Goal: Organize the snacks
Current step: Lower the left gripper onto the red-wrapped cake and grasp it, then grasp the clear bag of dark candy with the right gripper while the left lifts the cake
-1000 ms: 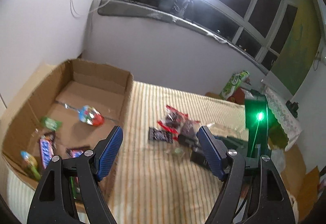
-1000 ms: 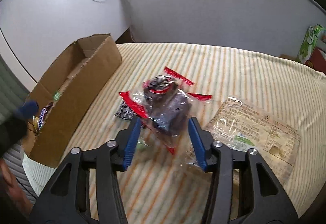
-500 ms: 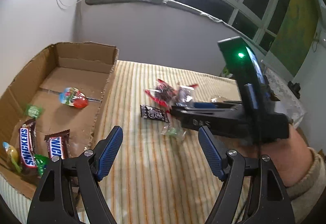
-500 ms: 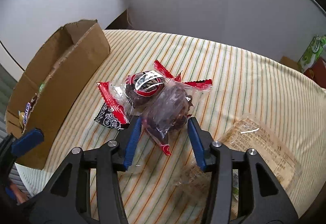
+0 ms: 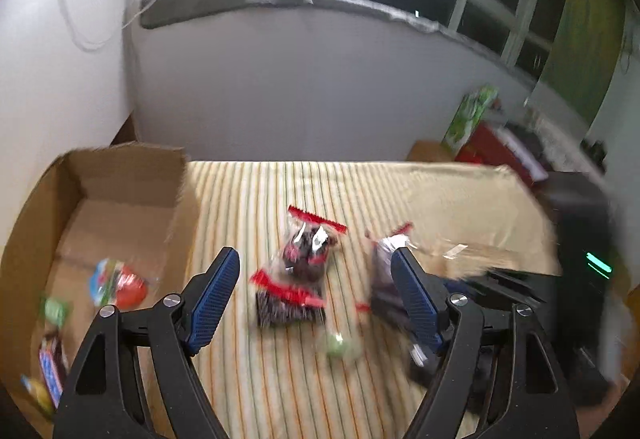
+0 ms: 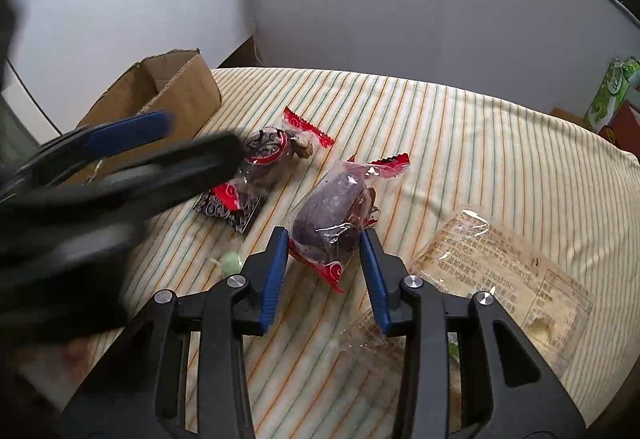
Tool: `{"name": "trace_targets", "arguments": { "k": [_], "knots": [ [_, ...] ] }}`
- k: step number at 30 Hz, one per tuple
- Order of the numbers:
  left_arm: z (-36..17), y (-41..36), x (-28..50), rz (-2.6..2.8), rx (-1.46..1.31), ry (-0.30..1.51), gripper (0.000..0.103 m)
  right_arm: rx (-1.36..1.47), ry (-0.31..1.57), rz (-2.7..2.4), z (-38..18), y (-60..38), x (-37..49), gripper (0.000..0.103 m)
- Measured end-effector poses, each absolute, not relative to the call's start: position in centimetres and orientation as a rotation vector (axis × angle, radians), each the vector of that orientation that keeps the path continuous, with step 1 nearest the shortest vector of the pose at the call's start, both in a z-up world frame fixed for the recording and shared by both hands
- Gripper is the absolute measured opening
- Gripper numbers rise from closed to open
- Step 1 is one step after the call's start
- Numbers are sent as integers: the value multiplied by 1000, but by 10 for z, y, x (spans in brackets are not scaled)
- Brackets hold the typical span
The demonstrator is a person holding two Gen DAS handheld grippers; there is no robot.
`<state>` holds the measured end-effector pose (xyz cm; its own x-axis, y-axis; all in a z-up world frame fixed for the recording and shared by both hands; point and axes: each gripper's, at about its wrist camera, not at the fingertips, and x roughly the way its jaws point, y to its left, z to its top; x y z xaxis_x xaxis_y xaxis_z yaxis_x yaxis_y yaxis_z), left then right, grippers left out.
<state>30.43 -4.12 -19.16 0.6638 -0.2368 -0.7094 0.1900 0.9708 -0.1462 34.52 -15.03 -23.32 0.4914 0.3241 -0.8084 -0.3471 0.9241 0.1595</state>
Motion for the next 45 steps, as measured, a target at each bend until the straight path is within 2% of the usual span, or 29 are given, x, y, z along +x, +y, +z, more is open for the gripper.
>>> {"name": "trace_targets", "arguments": {
  "k": [6,7,8,11,12,21,37,40,45],
  "knots": [
    [-228,-57,343,-203,-7,905,77,-16,965,431,-237,-150,340,39],
    [-229,-57,342,-199,-10,904,75,-10,961,435,-237,-151,339,39],
    [-231,-57,340,-195,-10,905,63,-5,958,437,-237,-152,340,39],
    [-236,-56,342,-191,-2,922,38,-1,951,442,-235,-153,338,39],
    [-239,-56,342,-195,3,930,37,2,949,443,-235,-153,337,39],
    [-237,-57,336,-211,-3,908,35,13,936,441,-231,-158,328,39],
    [-194,-39,282,-253,-39,807,35,16,886,421,-199,-162,289,37],
    [-186,-35,270,-258,-47,787,35,13,883,416,-196,-165,279,26],
    [-178,-26,248,-265,-45,766,35,11,899,366,-199,-167,262,26]
  ]
}}
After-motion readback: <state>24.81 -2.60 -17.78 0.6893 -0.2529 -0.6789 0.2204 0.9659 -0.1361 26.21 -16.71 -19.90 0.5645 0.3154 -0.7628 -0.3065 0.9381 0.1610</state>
